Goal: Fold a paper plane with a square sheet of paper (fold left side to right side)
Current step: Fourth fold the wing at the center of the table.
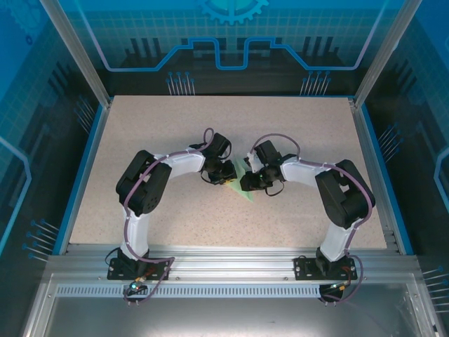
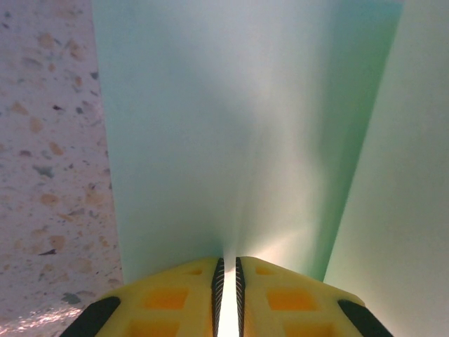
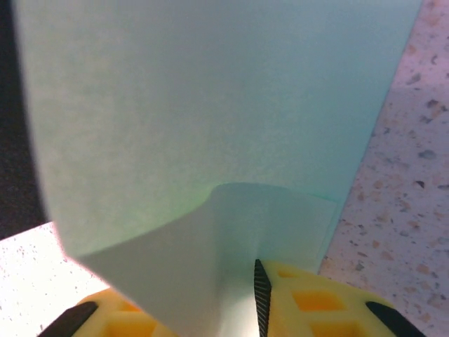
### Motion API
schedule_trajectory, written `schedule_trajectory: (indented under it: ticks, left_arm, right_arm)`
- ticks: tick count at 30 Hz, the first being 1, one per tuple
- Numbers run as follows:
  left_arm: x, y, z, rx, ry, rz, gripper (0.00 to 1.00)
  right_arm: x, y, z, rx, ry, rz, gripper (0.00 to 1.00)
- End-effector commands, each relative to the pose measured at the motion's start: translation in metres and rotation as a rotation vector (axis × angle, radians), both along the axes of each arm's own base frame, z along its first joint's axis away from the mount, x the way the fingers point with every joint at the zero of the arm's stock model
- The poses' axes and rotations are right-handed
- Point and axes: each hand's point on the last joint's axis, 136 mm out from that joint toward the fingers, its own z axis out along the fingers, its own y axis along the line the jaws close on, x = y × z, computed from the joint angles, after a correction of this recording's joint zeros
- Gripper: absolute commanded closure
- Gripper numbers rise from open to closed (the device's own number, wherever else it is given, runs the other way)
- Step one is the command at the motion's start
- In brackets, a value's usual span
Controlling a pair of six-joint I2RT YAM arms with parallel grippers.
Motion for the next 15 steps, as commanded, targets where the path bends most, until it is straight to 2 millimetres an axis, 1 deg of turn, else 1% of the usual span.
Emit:
schedule_trajectory:
  ticks: [1, 7, 15]
  left_arm:
    - [-0.005, 0.012, -0.02, 0.072, 0.046, 0.01, 0.82]
    - [-0.006, 0.012, -0.021, 0.072, 0.049, 0.011, 0.82]
    - [-0.005, 0.012, -0.021, 0.07, 0.048, 0.012, 0.82]
  right_arm:
    - [-0.002, -0.009, 0.004, -0.064, -0.03, 0.023, 0.68]
    - [-0.011, -0.015, -0.003, -0.149, -0.068, 0.049, 0.67]
    - [-0.018, -0.014, 0.007, -0.214, -0.188, 0.108, 0.61]
